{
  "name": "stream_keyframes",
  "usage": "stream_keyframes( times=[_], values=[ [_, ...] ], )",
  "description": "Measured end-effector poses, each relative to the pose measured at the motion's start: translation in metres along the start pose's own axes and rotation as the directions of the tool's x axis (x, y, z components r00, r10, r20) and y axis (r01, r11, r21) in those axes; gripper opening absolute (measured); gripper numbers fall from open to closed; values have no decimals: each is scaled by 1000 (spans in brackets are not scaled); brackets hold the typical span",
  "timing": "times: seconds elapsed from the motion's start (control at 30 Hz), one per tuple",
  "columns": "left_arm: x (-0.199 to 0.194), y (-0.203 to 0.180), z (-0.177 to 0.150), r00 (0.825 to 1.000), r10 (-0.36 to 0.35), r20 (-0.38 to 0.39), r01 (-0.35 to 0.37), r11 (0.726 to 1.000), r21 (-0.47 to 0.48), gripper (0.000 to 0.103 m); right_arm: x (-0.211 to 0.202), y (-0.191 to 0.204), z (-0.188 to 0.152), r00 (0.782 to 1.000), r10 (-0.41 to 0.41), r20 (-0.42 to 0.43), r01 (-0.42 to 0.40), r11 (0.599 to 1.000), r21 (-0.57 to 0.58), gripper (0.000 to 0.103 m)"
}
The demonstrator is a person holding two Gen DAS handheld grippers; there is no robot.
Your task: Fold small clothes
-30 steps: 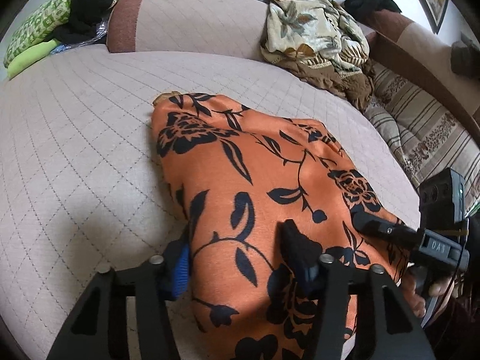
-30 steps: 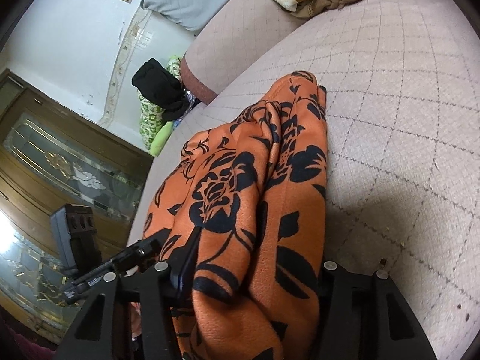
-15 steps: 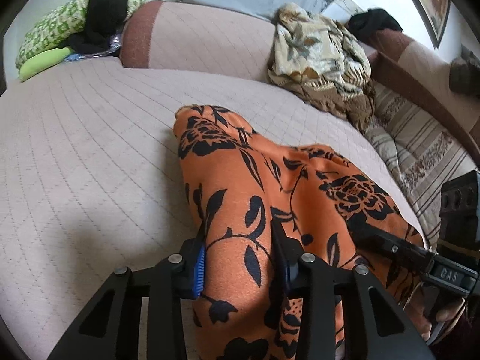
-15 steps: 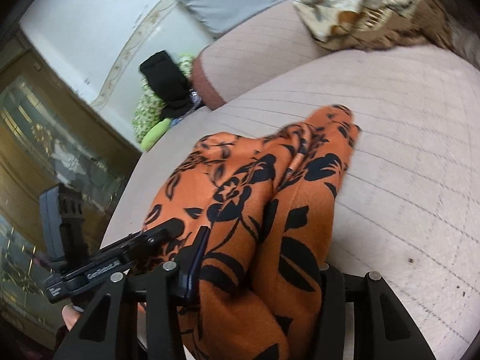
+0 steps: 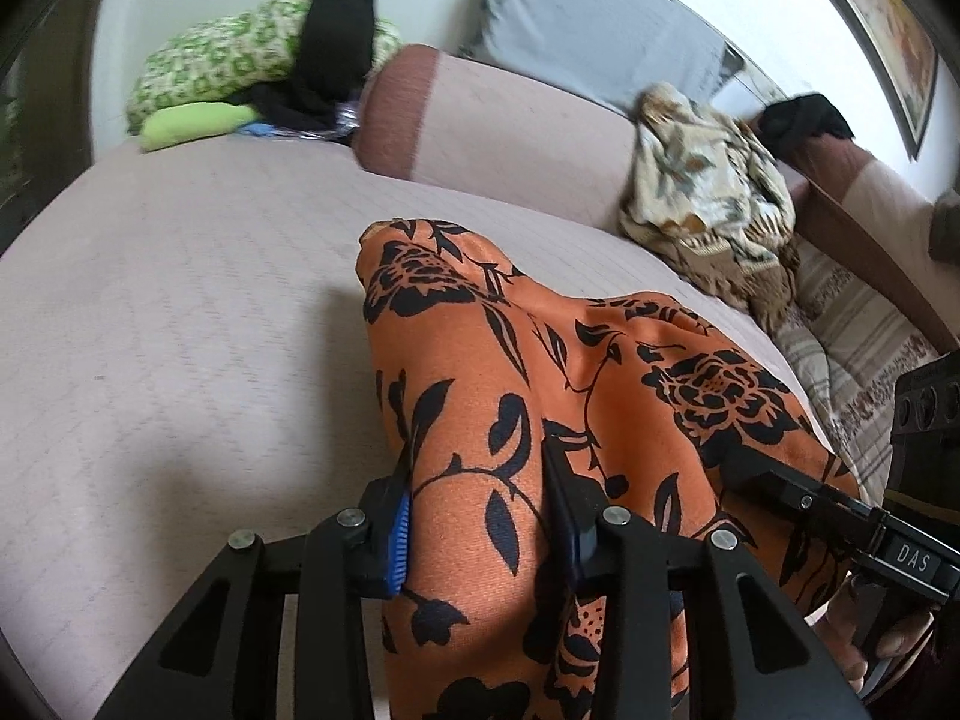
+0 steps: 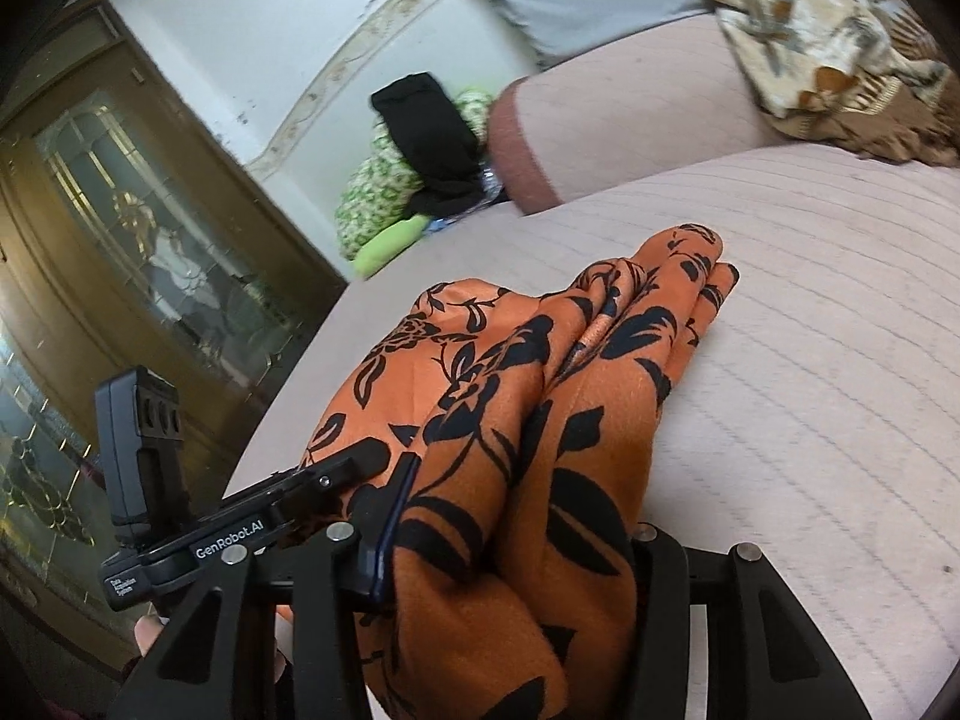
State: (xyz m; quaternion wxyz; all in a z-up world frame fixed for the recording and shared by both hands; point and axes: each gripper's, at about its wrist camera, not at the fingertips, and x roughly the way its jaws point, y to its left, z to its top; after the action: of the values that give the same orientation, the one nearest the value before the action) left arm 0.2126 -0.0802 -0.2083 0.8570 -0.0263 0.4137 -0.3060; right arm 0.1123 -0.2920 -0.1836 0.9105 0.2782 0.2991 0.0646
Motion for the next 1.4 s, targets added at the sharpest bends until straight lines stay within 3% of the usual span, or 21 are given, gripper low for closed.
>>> stream_keyframes(
  times=[0.43, 0.93, 1.13, 1.3, 1.4],
  values=[
    [-15, 26, -1, 999, 35, 20, -34, 999, -38, 39, 22, 33, 2, 1000, 28, -1, -28, 999, -31, 50],
    [17, 21, -14, 988, 99, -115, -100, 995, -4, 43, 39, -10, -30, 998, -1, -70, 7, 996, 87, 49],
    [15, 30, -11, 985, 97, -146, -105, 994, -44, 51, 38, -30, -32, 990, -29, -136, 49, 989, 142, 61],
    [-17, 26, -17, 988, 150, -43, -150, 989, 4, 53, 1, -15, -19, 989, -140, -57, 141, 990, 24, 61],
    [-21, 19, -20, 977, 213, 2, -213, 975, 66, 57, -23, -3, -12, 991, -127, 40, 127, 992, -2, 61]
  ],
)
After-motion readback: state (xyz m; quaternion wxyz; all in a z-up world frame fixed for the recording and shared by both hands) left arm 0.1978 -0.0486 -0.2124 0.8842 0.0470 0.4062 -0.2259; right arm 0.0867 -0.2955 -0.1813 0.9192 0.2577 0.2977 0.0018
